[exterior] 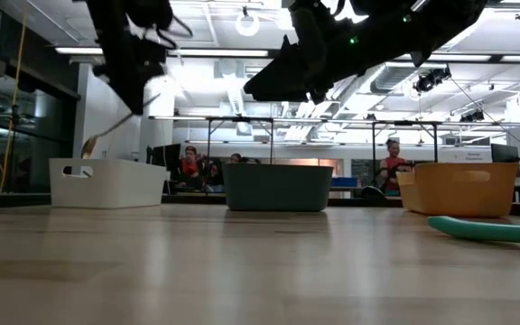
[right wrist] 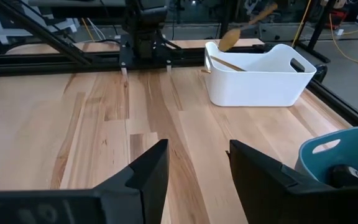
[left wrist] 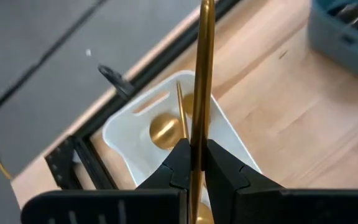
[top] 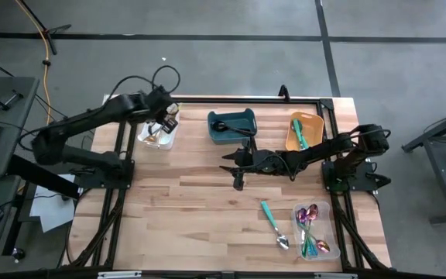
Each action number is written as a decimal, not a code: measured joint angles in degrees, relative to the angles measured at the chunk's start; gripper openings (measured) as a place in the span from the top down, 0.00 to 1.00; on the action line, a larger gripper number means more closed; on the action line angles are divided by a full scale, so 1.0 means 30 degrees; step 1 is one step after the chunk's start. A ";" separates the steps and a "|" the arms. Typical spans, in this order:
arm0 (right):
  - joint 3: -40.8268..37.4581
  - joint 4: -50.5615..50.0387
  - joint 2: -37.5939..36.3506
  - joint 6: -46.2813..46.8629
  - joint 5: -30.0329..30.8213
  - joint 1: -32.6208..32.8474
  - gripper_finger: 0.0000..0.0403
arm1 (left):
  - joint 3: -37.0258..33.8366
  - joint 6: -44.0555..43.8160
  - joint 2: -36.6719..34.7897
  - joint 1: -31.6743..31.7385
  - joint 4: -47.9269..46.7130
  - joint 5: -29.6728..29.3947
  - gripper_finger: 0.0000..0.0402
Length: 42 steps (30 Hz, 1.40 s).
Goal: Sort silverware by color (type)
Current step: Put the gold spoon into the white bin, then put the light green spoon into the orange bin
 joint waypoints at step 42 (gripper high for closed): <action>0.0000 0.0007 0.0000 -0.0414 0.0007 -0.0004 0.60 | 0.0276 -0.0459 -0.0740 0.1231 0.3906 0.3267 0.66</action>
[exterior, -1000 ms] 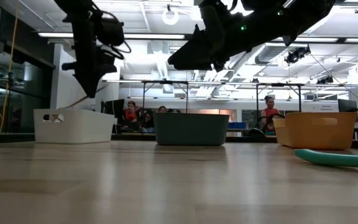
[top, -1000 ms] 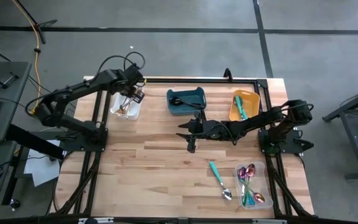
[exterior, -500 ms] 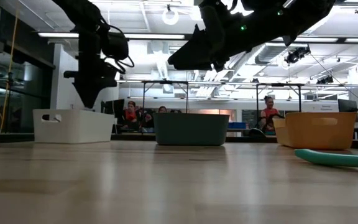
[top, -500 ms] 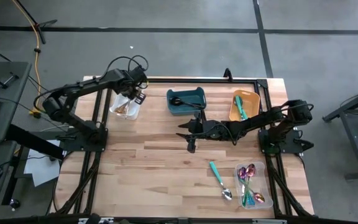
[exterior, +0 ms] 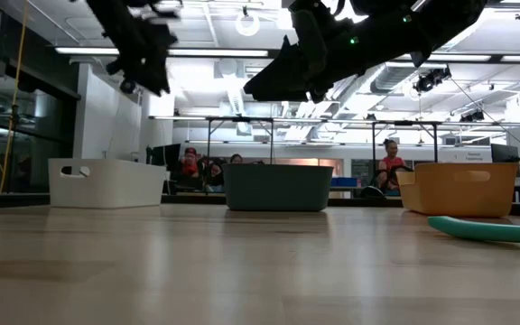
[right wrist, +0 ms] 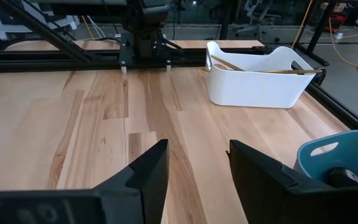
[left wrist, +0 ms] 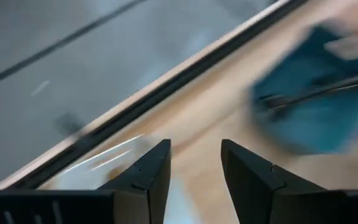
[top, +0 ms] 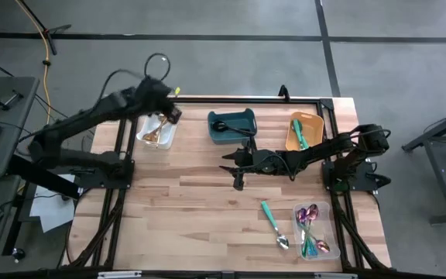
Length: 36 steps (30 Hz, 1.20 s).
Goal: Sort silverware by color (type)
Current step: Put the light green spoon into the orange bin
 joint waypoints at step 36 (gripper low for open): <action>0.8045 -2.1358 0.1703 1.2364 -0.2855 0.3613 0.60 | -1.8483 0.2514 -0.6952 -1.3014 2.9945 0.2217 0.68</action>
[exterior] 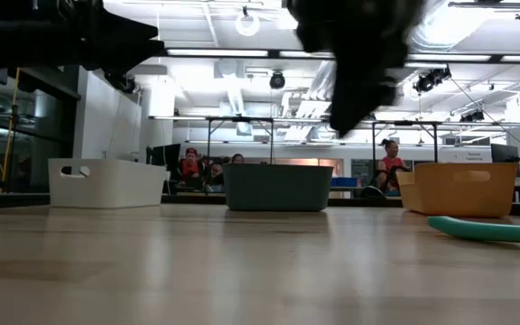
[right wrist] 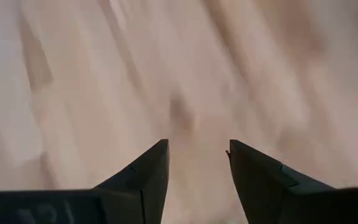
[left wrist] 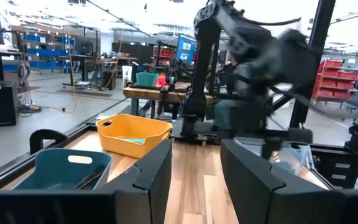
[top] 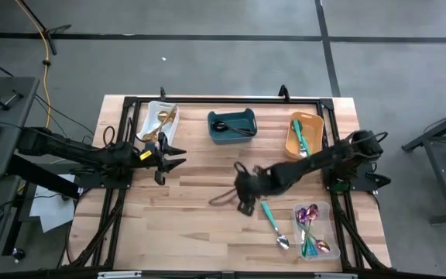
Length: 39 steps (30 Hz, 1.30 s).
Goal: Sort silverware by color (type)
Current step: Put the light green spoon into the orange bin
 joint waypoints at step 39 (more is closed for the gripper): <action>0.0989 -0.6213 0.5095 1.3674 -0.3100 0.4146 0.84 | 0.0000 -0.0022 0.0004 0.0007 -0.0182 0.0000 0.68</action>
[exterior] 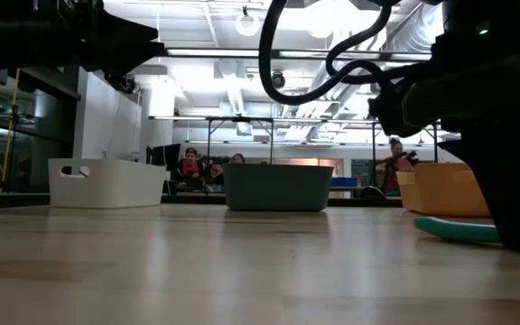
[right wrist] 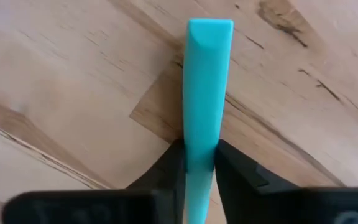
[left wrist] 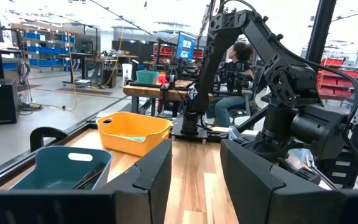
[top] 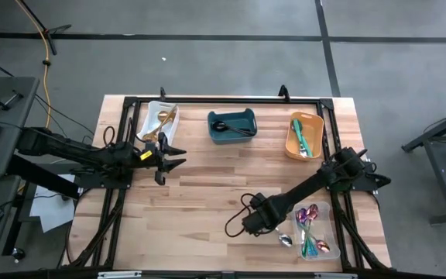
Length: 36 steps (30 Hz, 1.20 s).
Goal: Sort silverware by color (type)
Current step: Put the light green spoon into the orange bin
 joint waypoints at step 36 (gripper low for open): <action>-0.0095 0.0103 0.0044 -0.0647 -0.0019 0.0000 0.88 | 0.0007 -0.0029 -0.0004 0.0007 -0.0546 0.0000 0.68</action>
